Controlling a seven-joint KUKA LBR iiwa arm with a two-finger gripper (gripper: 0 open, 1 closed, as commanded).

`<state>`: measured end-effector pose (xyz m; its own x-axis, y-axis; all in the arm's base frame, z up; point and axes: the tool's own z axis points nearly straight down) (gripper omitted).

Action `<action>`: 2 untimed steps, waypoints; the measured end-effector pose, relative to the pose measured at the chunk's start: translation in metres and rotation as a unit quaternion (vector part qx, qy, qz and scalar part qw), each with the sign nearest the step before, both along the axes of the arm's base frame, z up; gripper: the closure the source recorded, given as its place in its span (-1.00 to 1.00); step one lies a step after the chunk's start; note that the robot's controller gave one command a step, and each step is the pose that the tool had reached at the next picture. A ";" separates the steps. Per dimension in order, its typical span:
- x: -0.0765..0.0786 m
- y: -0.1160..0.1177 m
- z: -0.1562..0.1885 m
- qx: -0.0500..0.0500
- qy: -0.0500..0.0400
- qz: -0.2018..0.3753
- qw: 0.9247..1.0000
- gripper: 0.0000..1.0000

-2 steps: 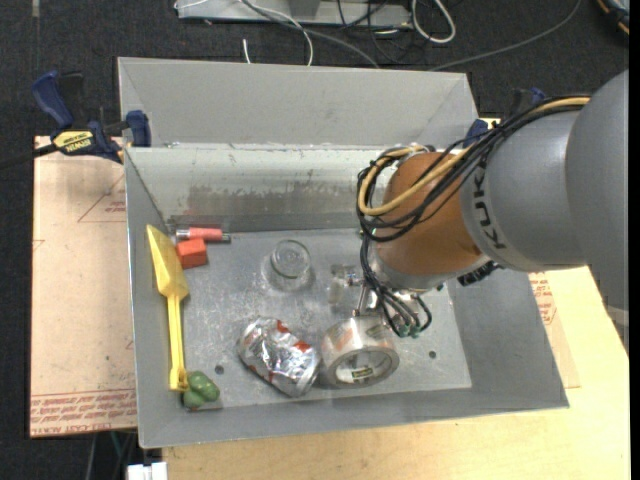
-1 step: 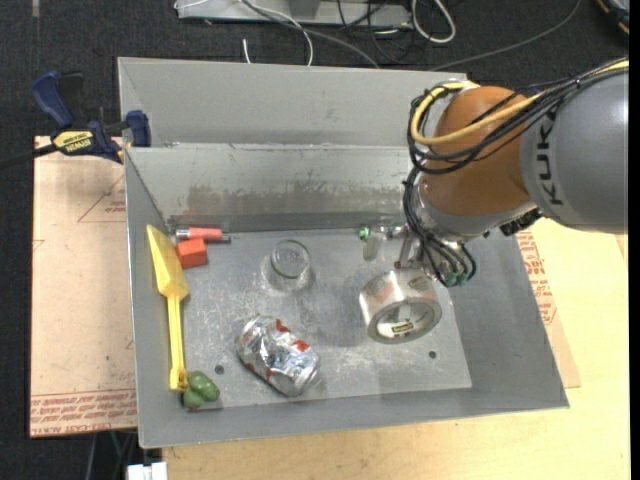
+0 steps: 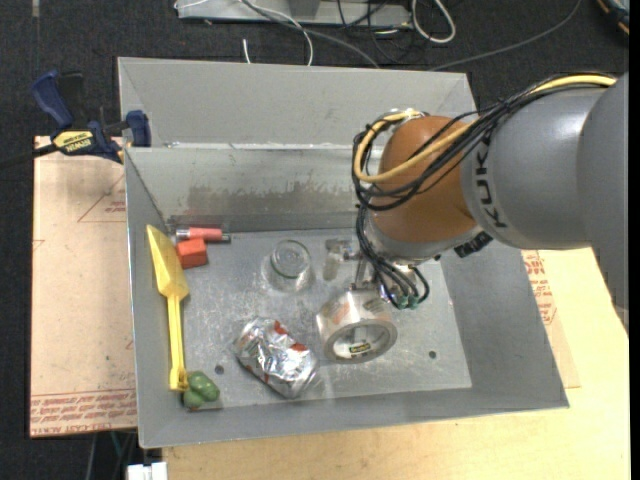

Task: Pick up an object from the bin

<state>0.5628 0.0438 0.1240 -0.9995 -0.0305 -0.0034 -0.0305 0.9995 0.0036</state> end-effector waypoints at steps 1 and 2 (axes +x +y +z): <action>0.004 -0.010 -0.030 0.002 -0.002 -0.026 1.000 -1.00; -0.029 -0.033 -0.039 -0.001 0.000 0.005 1.000 -1.00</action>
Offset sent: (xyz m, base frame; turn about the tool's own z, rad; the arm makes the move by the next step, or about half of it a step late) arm -0.0767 -0.0252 -0.0449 -0.2635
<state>0.5343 0.0106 0.0854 -0.9992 -0.0410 -0.0042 -0.0410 0.9992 0.0022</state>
